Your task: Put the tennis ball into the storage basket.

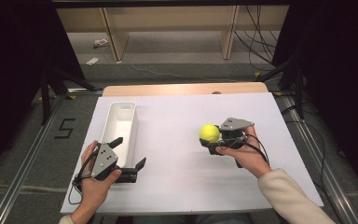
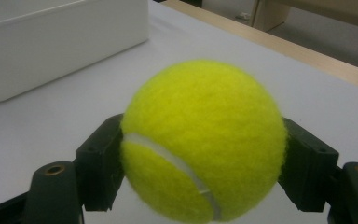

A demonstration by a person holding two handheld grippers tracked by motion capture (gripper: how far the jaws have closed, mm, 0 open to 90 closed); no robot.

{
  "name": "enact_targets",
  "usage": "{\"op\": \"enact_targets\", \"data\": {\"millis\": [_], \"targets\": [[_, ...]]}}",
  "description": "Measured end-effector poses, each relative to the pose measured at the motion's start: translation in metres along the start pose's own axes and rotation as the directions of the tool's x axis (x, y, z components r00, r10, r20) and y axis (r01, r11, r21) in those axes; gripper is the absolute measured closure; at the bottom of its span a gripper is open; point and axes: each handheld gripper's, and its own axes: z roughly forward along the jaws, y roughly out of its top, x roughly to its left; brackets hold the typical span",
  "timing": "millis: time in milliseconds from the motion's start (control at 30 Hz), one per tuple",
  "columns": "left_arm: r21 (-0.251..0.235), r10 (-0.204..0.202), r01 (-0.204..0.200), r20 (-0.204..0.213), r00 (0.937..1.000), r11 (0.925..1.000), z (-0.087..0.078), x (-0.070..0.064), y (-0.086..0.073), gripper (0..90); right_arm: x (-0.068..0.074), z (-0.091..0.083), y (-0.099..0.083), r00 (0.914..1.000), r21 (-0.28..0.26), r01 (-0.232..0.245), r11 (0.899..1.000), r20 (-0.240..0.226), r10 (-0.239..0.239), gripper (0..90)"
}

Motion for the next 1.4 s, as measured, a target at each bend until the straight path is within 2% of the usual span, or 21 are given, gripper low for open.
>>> {"op": "enact_targets", "data": {"millis": [300,333,400,567,700,1400], "targets": [[-0.001,-0.002,0.002,0.0,1.0,1.0,0.0,0.0,0.0,0.0,0.006,0.007,0.006,0.9998,-0.009,0.008,1.0,-0.02,-0.008,26.7],[-0.013,0.024,-0.024,0.002,0.9997,0.9996,0.001,0.002,0.001,0.0,0.007,0.007,0.006,0.9997,-0.006,0.006,1.0,-0.023,-0.007,26.8],[-0.002,-0.002,0.002,0.001,1.0,1.0,0.0,0.0,0.0,0.0,0.008,0.008,0.007,0.9997,-0.008,0.008,1.0,-0.024,-0.009,26.8],[-0.007,0.008,-0.008,0.005,1.0,0.9999,0.0,0.001,0.0,0.0,0.008,0.009,0.008,0.9996,-0.009,0.007,1.0,-0.026,-0.008,26.7],[-0.002,-0.004,0.004,0.001,1.0,1.0,0.0,0.0,0.0,0.0,0.008,0.01,0.009,0.9995,-0.01,0.013,1.0,-0.027,-0.013,26.8],[-0.005,0.003,-0.003,0.002,1.0,1.0,-0.001,-0.001,0.001,0.0,0.016,0.018,0.016,0.9986,-0.022,0.019,1.0,-0.049,-0.02,26.8]]}}
